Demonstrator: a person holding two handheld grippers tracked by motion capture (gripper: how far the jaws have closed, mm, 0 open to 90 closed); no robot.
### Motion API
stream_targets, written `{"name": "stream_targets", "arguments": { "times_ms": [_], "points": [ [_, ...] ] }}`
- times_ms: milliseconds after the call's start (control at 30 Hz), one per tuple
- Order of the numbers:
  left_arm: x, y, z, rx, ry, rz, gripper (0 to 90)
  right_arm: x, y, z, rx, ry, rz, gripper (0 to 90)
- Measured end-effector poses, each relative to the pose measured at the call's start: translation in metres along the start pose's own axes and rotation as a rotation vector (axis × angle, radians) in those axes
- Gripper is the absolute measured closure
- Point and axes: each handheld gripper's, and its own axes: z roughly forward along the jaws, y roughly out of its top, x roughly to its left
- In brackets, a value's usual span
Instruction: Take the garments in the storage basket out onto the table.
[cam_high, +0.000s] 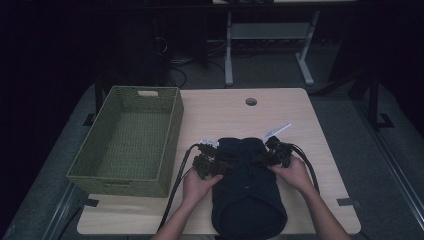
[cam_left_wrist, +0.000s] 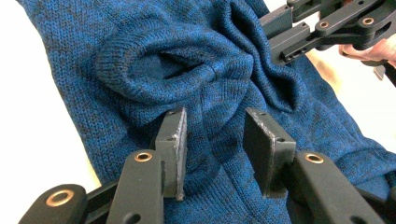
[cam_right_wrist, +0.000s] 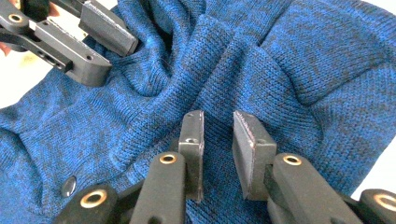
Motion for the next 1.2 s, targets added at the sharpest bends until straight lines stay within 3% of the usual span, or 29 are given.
{"name": "stream_targets", "arguments": {
  "times_ms": [233, 400, 567, 633, 800, 867, 1000, 1100, 1200],
  "points": [
    [-0.007, -0.010, -0.007, 0.005, -0.021, 0.018, 59.5, 0.015, -0.013, -0.004, 0.004, 0.013, -0.011, 73.9],
    [-0.011, -0.003, -0.017, -0.025, -0.021, 0.025, 59.0, 0.019, -0.013, -0.008, 0.038, 0.019, -0.034, 71.8],
    [-0.003, 0.011, -0.022, -0.073, -0.005, 0.002, 58.7, 0.008, -0.005, -0.022, -0.011, 0.004, 0.004, 68.4],
    [0.002, 0.017, -0.022, -0.079, 0.002, -0.009, 58.8, 0.001, 0.001, -0.028, -0.030, -0.027, 0.021, 66.8],
    [0.011, 0.026, -0.021, -0.111, 0.007, -0.044, 57.2, -0.017, 0.011, -0.035, -0.039, -0.057, 0.068, 64.2],
    [0.011, 0.027, -0.024, -0.121, 0.016, -0.038, 56.5, -0.022, 0.012, -0.036, -0.042, -0.063, 0.080, 64.2],
    [0.013, 0.026, -0.024, -0.109, 0.019, -0.040, 56.9, -0.022, 0.010, -0.030, -0.014, -0.039, 0.065, 64.5],
    [0.013, 0.025, -0.024, -0.120, 0.020, -0.042, 57.0, -0.013, 0.011, -0.021, -0.007, -0.008, 0.042, 64.3],
    [0.011, 0.025, -0.026, -0.125, 0.022, -0.033, 57.1, -0.005, 0.011, -0.011, 0.017, -0.021, 0.019, 63.3]
  ]
}}
